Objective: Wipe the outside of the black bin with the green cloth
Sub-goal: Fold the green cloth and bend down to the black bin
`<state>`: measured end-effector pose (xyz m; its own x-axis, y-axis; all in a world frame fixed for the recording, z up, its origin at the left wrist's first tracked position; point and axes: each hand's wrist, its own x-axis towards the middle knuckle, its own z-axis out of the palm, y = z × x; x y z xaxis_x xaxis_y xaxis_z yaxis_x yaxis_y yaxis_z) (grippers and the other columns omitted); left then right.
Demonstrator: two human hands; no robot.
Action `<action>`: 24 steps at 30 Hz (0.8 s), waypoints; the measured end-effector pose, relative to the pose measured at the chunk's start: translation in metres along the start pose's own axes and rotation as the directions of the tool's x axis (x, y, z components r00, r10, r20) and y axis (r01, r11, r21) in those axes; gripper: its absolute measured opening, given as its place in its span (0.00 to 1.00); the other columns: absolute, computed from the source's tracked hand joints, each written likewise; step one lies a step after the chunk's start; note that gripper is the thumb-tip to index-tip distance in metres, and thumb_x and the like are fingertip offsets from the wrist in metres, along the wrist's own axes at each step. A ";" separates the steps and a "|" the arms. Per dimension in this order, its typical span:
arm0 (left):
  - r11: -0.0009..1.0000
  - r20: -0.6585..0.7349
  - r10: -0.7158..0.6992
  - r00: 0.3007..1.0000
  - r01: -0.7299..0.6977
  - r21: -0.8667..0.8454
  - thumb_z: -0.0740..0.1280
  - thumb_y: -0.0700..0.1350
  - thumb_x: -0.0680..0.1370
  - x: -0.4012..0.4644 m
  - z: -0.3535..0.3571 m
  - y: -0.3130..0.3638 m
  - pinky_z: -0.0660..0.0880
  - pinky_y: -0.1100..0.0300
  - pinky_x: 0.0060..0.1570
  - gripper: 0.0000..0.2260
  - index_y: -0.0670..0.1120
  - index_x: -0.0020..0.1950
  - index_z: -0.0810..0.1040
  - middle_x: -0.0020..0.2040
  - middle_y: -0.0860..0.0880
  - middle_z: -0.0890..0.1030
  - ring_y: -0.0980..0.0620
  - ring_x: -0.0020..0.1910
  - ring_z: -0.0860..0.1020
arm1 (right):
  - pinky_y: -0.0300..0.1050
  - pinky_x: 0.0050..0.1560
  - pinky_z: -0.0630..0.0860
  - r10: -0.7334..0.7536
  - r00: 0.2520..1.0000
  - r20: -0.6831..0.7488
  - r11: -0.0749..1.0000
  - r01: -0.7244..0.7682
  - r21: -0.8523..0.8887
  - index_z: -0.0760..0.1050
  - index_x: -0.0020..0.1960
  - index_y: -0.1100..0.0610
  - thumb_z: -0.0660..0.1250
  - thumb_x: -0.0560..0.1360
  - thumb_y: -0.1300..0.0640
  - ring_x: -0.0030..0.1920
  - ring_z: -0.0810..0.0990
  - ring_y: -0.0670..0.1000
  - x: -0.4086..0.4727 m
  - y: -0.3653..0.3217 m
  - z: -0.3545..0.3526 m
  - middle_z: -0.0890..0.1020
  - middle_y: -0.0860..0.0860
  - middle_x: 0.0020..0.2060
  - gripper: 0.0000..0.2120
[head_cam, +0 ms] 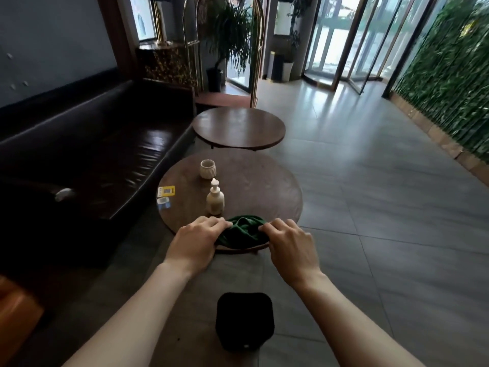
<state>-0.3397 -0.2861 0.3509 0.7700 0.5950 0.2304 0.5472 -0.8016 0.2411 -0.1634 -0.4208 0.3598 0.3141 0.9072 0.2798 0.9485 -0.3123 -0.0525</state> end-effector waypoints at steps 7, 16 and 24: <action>0.999 0.082 -0.013 0.997 0.016 -0.039 0.67 0.39 0.77 -0.043 0.044 -0.036 0.78 0.53 0.52 0.23 0.56 0.70 0.76 0.68 0.57 0.78 0.52 0.66 0.76 | 0.49 0.35 0.77 0.023 0.995 0.100 1.000 -0.024 0.003 0.80 0.61 0.48 0.71 0.74 0.63 0.51 0.80 0.54 -0.029 -0.034 0.048 0.82 0.47 0.50 0.18; 0.996 0.164 -0.038 0.986 0.050 -0.072 0.69 0.38 0.75 -0.075 0.118 -0.036 0.79 0.53 0.52 0.25 0.57 0.70 0.76 0.68 0.57 0.78 0.52 0.67 0.76 | 0.48 0.32 0.76 0.029 0.979 0.204 1.000 -0.030 0.006 0.81 0.59 0.47 0.72 0.73 0.61 0.49 0.81 0.53 -0.074 -0.022 0.109 0.82 0.46 0.49 0.17; 0.994 0.224 -0.005 0.975 0.029 -0.104 0.71 0.36 0.72 -0.106 0.198 -0.017 0.80 0.53 0.50 0.26 0.56 0.67 0.78 0.66 0.57 0.80 0.52 0.64 0.78 | 0.47 0.28 0.76 0.055 0.959 0.278 0.998 -0.063 0.022 0.82 0.55 0.48 0.76 0.69 0.62 0.46 0.82 0.53 -0.135 0.006 0.174 0.82 0.46 0.46 0.18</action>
<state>-0.3652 -0.3474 0.1360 0.8213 0.5703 0.0124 0.5320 -0.7736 0.3443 -0.1932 -0.4962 0.1547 0.3640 0.9314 -0.0014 0.9275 -0.3626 -0.0909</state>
